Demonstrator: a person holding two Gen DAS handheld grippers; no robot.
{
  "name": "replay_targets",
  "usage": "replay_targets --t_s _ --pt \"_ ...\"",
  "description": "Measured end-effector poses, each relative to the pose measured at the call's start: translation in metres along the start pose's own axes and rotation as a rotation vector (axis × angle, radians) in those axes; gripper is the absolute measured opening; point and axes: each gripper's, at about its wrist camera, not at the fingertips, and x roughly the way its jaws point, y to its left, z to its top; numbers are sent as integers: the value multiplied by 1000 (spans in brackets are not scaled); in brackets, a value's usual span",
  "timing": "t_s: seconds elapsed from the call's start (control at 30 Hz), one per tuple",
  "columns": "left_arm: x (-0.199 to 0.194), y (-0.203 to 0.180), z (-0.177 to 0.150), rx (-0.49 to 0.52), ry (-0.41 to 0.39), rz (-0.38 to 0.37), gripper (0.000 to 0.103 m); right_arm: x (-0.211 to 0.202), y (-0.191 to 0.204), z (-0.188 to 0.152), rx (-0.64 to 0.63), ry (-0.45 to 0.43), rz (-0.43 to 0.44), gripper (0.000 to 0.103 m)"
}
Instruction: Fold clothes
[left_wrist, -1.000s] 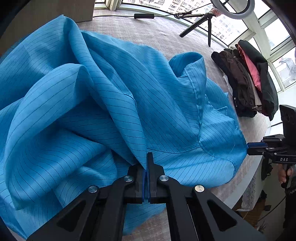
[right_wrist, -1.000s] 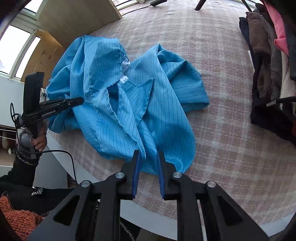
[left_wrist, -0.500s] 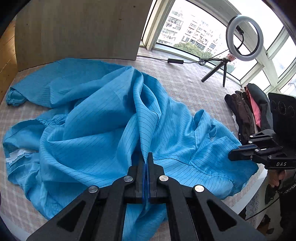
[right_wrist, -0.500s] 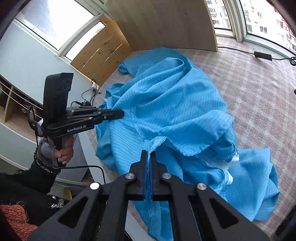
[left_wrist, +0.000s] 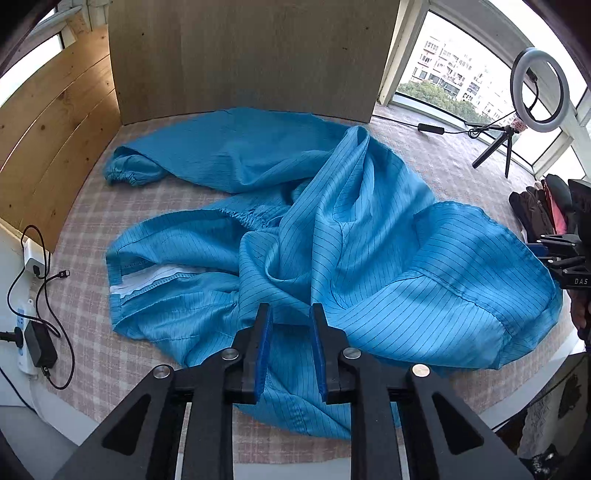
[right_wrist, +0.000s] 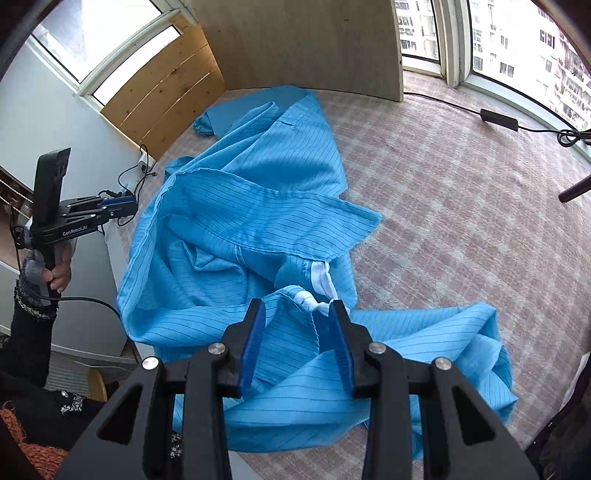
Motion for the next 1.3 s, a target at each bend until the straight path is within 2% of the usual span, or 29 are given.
replay_targets --t_s 0.03,0.07,0.17,0.23,0.27,0.37,0.5,0.53,0.57,0.6,0.63,0.73,0.87,0.97,1.0,1.03,1.07,1.17,1.23,1.3 --pt "-6 -11 4 39 -6 -21 19 -1 -9 -7 22 -2 4 35" --pt "-11 -23 9 81 -16 -39 25 -4 -17 -13 35 -8 18 35" --pt "-10 -71 31 209 -15 -136 51 -7 -23 -25 64 -20 61 37" --pt "0 -102 46 299 5 -203 52 -6 -24 -29 83 -26 77 38" --pt "9 -117 52 350 16 -214 52 -5 -25 -31 88 -26 80 38" --pt "38 -149 65 457 76 -186 52 -3 -25 -37 94 -27 73 38" --pt "62 -167 72 513 169 -249 52 -4 -29 -46 115 -28 77 38" --pt "67 -171 73 515 194 -270 49 -4 -30 -47 117 -27 72 38" --pt "71 -175 72 521 221 -298 41 -4 -31 -48 119 -25 62 38" --pt "73 -180 68 538 246 -329 15 -3 -31 -49 121 -24 53 38" --pt "74 -185 62 563 256 -340 2 -4 -31 -49 120 -23 38 38" --pt "68 -192 55 598 213 -284 1 -10 -33 -49 115 -43 -24 38" --pt "61 -192 56 600 152 -188 1 -17 -29 -41 85 -75 -163 38" --pt "61 -186 59 587 128 -150 1 -29 -19 -34 80 -126 -93 38" --pt "61 -183 61 579 117 -129 1 -34 -13 -30 68 -141 -58 45" --pt "61 -179 63 568 110 -117 1 -37 -6 -27 56 -156 -24 59" --pt "60 -174 66 553 102 -111 1 -37 2 -24 31 -157 3 64" --pt "48 -160 71 516 67 -105 1 -27 23 -17 -54 -137 -55 65" --pt "36 -147 73 484 30 -101 1 -24 23 -17 -79 -129 -102 65" --pt "23 -126 72 432 2 -106 1 -30 8 -17 -35 -150 -82 65"
